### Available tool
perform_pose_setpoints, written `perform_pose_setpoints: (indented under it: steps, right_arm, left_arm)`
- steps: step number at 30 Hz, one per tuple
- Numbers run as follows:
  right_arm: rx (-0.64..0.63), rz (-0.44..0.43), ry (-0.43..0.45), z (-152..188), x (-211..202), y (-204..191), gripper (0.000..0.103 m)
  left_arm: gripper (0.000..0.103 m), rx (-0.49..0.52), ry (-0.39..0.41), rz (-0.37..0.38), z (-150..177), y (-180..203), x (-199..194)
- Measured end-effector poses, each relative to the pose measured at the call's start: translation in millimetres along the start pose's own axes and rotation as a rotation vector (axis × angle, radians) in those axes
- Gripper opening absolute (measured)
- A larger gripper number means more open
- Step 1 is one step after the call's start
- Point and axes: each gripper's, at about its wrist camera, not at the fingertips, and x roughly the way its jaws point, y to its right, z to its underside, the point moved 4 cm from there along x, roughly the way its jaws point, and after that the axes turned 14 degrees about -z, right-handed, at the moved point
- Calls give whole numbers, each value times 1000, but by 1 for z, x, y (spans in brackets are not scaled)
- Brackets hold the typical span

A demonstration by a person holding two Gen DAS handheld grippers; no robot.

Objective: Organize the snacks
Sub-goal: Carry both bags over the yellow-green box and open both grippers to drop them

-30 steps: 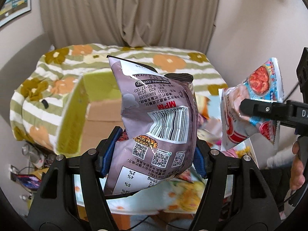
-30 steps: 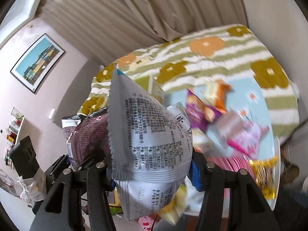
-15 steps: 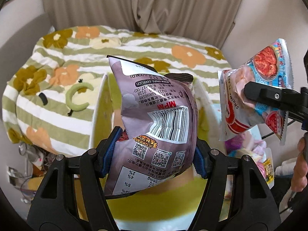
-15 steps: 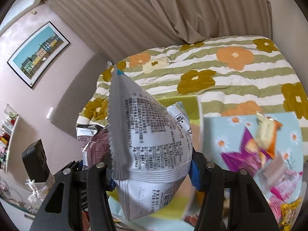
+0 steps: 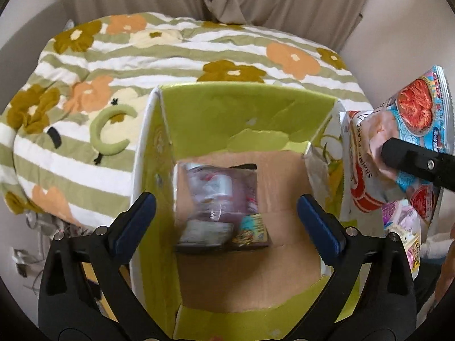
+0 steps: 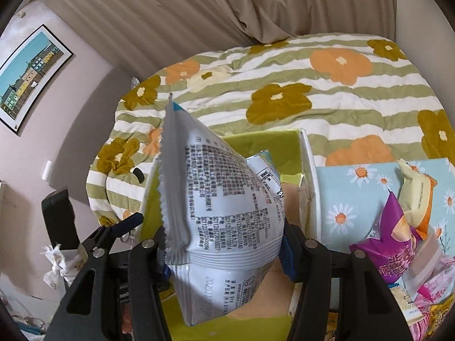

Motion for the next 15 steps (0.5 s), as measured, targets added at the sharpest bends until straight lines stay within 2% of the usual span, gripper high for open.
perform_pose_setpoints:
  steps: [8,15]
  right_arm:
    - [-72,-3,-40,-4,9,-8,54]
    - [-163,79,-97,-17,43,-18,54]
  left_arm:
    - [99,-65,7,-34,27,-19,-34]
    - [99,-109,10,-60,37,-34,-39]
